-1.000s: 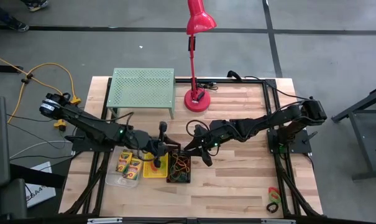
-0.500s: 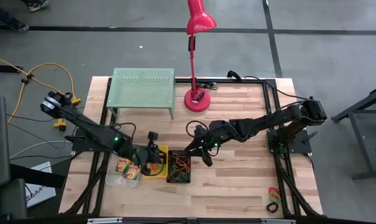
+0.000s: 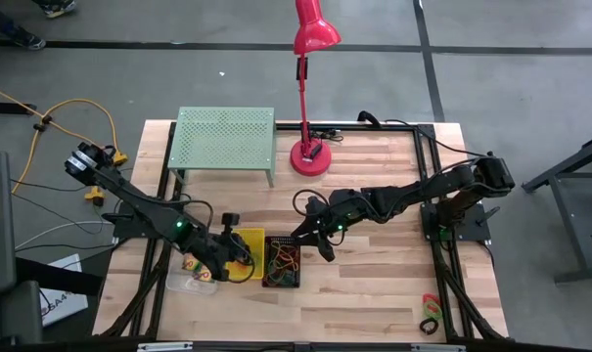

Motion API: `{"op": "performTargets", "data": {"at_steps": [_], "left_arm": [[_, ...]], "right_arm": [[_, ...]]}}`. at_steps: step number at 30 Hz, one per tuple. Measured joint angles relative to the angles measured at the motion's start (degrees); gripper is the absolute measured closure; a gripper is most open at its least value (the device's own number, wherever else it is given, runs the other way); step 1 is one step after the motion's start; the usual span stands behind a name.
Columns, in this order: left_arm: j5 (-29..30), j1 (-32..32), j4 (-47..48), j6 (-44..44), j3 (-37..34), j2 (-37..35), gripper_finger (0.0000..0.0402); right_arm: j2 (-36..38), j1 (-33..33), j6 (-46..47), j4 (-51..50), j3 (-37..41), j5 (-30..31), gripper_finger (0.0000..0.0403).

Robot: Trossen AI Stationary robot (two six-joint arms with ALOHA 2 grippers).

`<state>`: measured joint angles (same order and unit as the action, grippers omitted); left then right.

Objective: Pick & Place Office Desk Supplies
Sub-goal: Put the black spring keychain into the yellow bin

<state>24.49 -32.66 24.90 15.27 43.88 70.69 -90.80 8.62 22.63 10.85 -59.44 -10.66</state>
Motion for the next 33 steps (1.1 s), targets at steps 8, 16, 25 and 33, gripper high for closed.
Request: {"op": "performTargets", "data": {"at_steps": [8,16,25,33], "left_arm": [[-6.03,1.91,-0.06,1.49,0.0,5.48,0.0365],[-6.4,2.13,-0.04,1.09,0.0,9.47,0.0365],[-6.19,2.4,-0.21,1.16,0.0,9.45,0.0343],[-6.16,2.92,-0.98,0.66,0.0,9.45,0.0295]], "right_arm": [[0.0,0.0,0.02,0.02,0.0,0.02,0.0291],[0.0,0.0,0.02,0.02,0.0,0.0,0.0294],[0.0,0.0,0.02,0.02,0.0,0.0,0.0295],[0.0,0.0,0.0,0.02,0.0,0.0,0.0295]]}}
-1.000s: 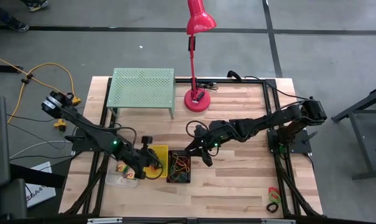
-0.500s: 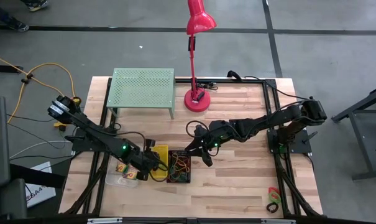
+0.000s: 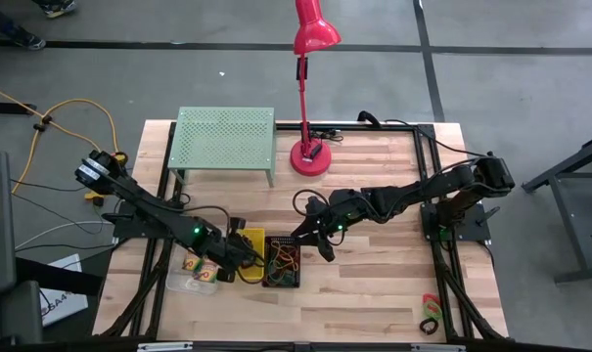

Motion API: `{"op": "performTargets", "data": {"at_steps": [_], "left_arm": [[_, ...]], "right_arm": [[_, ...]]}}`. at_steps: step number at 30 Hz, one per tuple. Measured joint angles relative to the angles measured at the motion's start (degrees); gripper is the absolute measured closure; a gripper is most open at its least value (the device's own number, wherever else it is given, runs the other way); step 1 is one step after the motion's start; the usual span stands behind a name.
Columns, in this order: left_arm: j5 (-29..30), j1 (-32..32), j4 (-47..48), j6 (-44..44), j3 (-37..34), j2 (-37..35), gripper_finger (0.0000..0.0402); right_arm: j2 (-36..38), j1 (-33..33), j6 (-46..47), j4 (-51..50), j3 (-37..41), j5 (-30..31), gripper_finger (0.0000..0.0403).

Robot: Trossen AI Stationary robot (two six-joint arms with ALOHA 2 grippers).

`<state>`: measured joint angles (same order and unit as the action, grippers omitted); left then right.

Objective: Pick & Place Office Desk Supplies
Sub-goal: Put the black spring keychain into the yellow bin, then put the green spring keychain into the yellow bin

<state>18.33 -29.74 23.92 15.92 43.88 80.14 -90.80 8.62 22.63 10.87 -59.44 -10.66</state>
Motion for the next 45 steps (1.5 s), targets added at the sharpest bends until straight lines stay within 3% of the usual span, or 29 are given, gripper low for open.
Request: {"op": "performTargets", "data": {"at_steps": [8,16,23,28,34,45], "left_arm": [[0.41,0.0,-1.17,-1.46,-0.02,0.0,0.0287],[7.41,0.25,-7.61,-15.91,3.76,-3.47,0.0287],[9.55,0.44,-19.23,-26.86,5.07,-8.53,0.0287],[9.58,0.44,-26.15,-31.55,5.07,-9.29,0.0287],[9.57,0.44,-27.19,-32.28,5.07,-9.27,0.0287],[9.57,2.27,-27.24,-30.64,5.07,-8.92,0.0287]], "right_arm": [[0.0,0.0,0.0,0.0,0.0,0.0,0.0295],[0.0,0.0,0.02,-1.27,0.0,0.0,0.0295],[0.0,0.0,0.29,-7.68,0.0,0.02,0.0295],[0.0,0.7,2.85,-11.74,0.01,0.01,0.0295],[0.0,2.04,3.23,-13.67,0.02,0.04,0.0295],[0.02,8.4,19.45,-40.73,0.02,0.79,0.0295]]}}
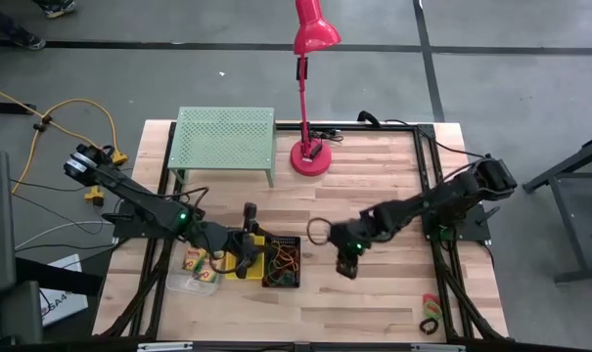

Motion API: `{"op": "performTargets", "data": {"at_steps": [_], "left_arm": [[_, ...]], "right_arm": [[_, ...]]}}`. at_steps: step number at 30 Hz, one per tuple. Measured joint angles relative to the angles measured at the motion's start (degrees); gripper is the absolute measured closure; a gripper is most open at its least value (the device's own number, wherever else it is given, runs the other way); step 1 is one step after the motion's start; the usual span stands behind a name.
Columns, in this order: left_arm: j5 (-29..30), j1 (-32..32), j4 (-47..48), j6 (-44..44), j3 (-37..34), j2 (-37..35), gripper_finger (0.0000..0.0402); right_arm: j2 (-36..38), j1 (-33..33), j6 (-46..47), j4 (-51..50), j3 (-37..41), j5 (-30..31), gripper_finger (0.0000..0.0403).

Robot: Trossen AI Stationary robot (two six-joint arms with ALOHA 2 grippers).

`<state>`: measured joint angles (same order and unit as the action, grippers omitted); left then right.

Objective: Pick & Place Office Desk Supplies
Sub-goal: Put the green spring keychain into the yellow bin

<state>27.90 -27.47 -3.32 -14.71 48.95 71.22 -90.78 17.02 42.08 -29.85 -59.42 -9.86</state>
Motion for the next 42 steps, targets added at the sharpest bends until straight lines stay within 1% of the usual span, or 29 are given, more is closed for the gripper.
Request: {"op": "performTargets", "data": {"at_steps": [4,9,14,17,20,24,27,30,33,39,42], "left_arm": [[0.0,1.29,0.03,1.5,0.0,1.31,0.0287],[-0.38,2.86,-0.39,1.09,-0.02,4.65,0.0287],[-1.2,4.96,-5.23,-2.36,-0.04,7.81,0.0287],[-1.18,5.92,-9.01,-4.29,-0.04,8.96,0.0287],[-1.74,6.68,-10.93,-5.76,-0.04,9.23,0.0287],[-5.52,7.62,-13.46,-6.21,-0.04,9.21,0.0287],[-9.75,8.16,-15.77,-6.89,-0.04,9.18,0.0287],[-12.86,8.61,-17.03,-6.93,-0.04,9.18,0.0287],[-14.21,8.62,-18.11,-6.93,-0.04,9.18,0.0287],[-14.33,8.62,-18.77,-8.01,-0.04,9.18,0.0287],[-14.34,8.62,-18.8,-7.96,-0.04,9.18,0.0287]], "right_arm": [[0.0,5.35,8.59,-5.49,0.0,2.19,0.0295],[0.0,12.34,20.65,-6.41,0.0,2.74,0.0295],[0.0,19.05,32.76,-7.18,0.0,5.07,0.0295],[0.0,22.71,39.45,-7.68,0.0,5.38,0.0295],[0.0,25.3,45.08,-9.55,0.0,3.63,0.0295],[0.0,26.68,48.64,-14.63,0.0,-3.88,0.0295],[0.0,26.68,47.88,-18.65,0.0,-9.05,0.0295],[0.0,26.99,43.54,-21.2,0.0,-11.6,0.0295],[0.0,28.37,35.96,-22.12,0.0,-12.25,0.0295],[0.0,32.89,17.75,-22.33,0.0,-12.77,0.0295],[0.0,35.46,11.58,-22.44,0.0,-12.52,0.0295]]}}
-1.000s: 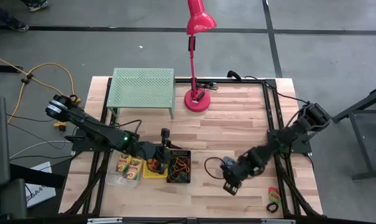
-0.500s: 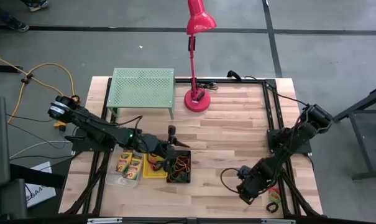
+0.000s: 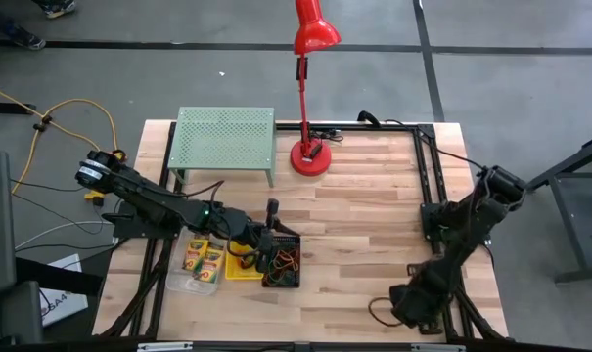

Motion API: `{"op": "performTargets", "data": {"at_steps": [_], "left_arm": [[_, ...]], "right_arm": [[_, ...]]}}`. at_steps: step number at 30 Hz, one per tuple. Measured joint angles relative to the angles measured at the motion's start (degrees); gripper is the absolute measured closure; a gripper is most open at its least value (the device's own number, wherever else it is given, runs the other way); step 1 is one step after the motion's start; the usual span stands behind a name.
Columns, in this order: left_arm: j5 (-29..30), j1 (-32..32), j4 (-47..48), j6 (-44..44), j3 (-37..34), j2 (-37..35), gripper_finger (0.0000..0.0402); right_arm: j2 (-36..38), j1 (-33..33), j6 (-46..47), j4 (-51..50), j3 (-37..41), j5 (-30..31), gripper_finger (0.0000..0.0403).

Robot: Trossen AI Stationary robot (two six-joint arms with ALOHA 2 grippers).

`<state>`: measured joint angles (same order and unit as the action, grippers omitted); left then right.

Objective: Pick & Place Office Desk Supplies
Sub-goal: Put the green spring keychain into the yellow bin

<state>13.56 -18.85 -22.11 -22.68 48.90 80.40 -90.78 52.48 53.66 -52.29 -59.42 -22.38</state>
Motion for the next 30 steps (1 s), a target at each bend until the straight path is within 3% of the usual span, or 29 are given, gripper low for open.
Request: {"op": "performTargets", "data": {"at_steps": [9,30], "left_arm": [[-0.02,0.0,0.01,0.46,0.0,0.0,0.0287],[-0.15,-0.17,0.66,3.45,0.0,0.0,0.0287]], "right_arm": [[-0.14,6.72,-4.45,-0.73,0.0,9.68,0.0295],[-6.87,11.66,-8.86,-2.9,0.1,13.51,0.0295]]}}
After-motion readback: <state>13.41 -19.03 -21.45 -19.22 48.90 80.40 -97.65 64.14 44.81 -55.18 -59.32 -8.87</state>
